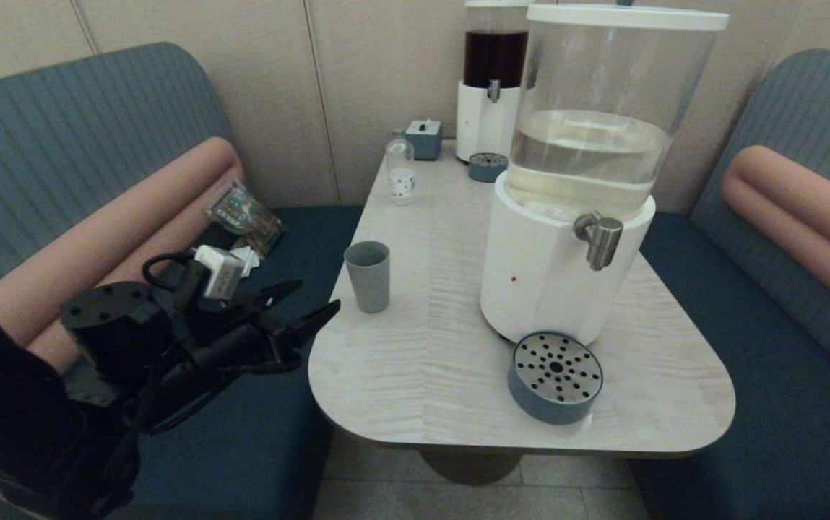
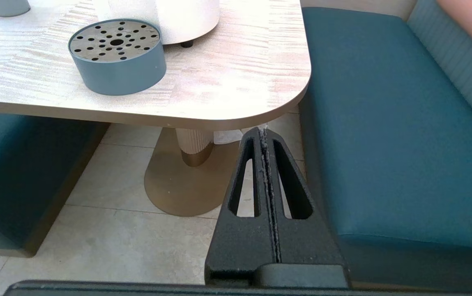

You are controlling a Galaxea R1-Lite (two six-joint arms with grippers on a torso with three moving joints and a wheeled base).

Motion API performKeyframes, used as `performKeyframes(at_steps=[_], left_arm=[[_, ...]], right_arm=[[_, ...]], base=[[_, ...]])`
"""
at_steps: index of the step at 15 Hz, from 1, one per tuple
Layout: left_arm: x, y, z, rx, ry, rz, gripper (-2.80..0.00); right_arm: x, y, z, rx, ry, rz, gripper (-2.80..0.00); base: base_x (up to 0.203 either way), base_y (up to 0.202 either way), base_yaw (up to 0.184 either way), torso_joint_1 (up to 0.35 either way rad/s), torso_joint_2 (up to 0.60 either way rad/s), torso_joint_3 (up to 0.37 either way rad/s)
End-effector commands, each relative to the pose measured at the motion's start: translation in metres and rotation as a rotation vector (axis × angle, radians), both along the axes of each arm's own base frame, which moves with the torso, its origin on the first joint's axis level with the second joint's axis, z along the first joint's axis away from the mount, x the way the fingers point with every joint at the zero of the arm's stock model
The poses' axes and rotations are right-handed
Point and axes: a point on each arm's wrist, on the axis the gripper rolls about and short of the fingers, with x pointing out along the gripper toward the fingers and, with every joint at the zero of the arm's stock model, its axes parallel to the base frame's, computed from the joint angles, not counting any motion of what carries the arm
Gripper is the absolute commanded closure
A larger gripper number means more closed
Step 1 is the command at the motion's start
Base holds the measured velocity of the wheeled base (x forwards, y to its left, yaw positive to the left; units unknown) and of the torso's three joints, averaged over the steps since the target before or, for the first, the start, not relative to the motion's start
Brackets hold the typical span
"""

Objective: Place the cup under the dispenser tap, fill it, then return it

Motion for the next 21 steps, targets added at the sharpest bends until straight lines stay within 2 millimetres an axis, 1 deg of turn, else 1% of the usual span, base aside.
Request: performKeyframes(at_steps=[1,4,6,7,8,10,12,13,15,17,18,19,20,21], left_arm=[[-0.045,0.009,0.046,-0.042,-0.153,0.049,0.00],[-0.094,0.021,0.081,-0.116,-0.294,0.157,0.00],[-0.136,0.030,0.108,-0.182,-0.418,0.217,0.00],[-0.157,0.035,0.117,-0.206,-0.460,0.243,0.00],[-0.179,0.040,0.123,-0.228,-0.489,0.274,0.00],[-0.224,0.050,0.127,-0.269,-0.536,0.342,0.00],[-0.268,0.059,0.121,-0.299,-0.583,0.405,0.00],[-0.287,0.060,0.116,-0.306,-0.606,0.414,0.00],[-0.321,0.062,0.100,-0.300,-0.646,0.397,0.00],[-0.350,0.061,0.079,-0.272,-0.680,0.376,0.00],[-0.357,0.060,0.066,-0.232,-0.668,0.373,0.00],[-0.356,0.059,0.054,-0.185,-0.664,0.384,0.00],[-0.346,0.059,0.038,-0.153,-0.608,0.403,0.00],[-0.332,0.058,0.017,-0.118,-0.517,0.426,0.00]], right_arm=[[0.000,0.000,0.000,0.000,0.002,0.000,0.00],[0.000,0.000,0.000,0.000,0.001,0.000,0.00],[0.000,0.000,0.000,0.000,0.001,0.000,0.00],[0.000,0.000,0.000,0.000,0.001,0.000,0.00],[0.000,0.000,0.000,0.000,0.001,0.000,0.00],[0.000,0.000,0.000,0.000,0.001,0.000,0.00],[0.000,0.000,0.000,0.000,0.004,-0.001,0.00],[0.000,0.000,0.000,0.000,0.003,0.000,0.00],[0.000,0.000,0.000,0.000,0.001,0.000,0.00],[0.000,0.000,0.000,0.000,0.002,0.000,0.00],[0.000,0.000,0.000,0.000,0.001,0.000,0.00],[0.000,0.000,0.000,0.000,0.002,0.000,0.00],[0.000,0.000,0.000,0.000,0.003,0.000,0.00],[0.000,0.000,0.000,0.000,0.003,0.000,0.00]], base=[[0.000,0.000,0.000,0.000,0.00,0.000],[0.000,0.000,0.000,0.000,0.00,0.000],[0.000,0.000,0.000,0.000,0.00,0.000],[0.000,0.000,0.000,0.000,0.00,0.000],[0.000,0.000,0.000,0.000,0.00,0.000],[0.000,0.000,0.000,0.000,0.00,0.000],[0.000,0.000,0.000,0.000,0.00,0.000],[0.000,0.000,0.000,0.000,0.00,0.000],[0.000,0.000,0.000,0.000,0.00,0.000],[0.000,0.000,0.000,0.000,0.00,0.000],[0.000,0.000,0.000,0.000,0.00,0.000],[0.000,0.000,0.000,0.000,0.00,0.000],[0.000,0.000,0.000,0.000,0.00,0.000],[0.000,0.000,0.000,0.000,0.00,0.000]])
